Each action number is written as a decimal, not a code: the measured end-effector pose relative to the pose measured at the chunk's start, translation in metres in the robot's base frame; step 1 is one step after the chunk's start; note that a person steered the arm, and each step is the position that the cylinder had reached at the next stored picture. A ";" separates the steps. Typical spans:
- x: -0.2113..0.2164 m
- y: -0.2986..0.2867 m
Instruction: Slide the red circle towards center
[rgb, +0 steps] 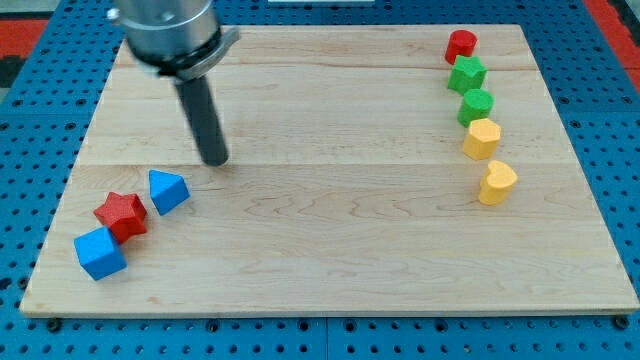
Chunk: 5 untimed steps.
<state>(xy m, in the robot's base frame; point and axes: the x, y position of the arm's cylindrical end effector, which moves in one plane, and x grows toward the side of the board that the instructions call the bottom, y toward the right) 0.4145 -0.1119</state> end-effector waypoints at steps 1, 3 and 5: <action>-0.049 0.004; -0.126 0.004; -0.202 0.019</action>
<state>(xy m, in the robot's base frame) 0.2123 -0.0925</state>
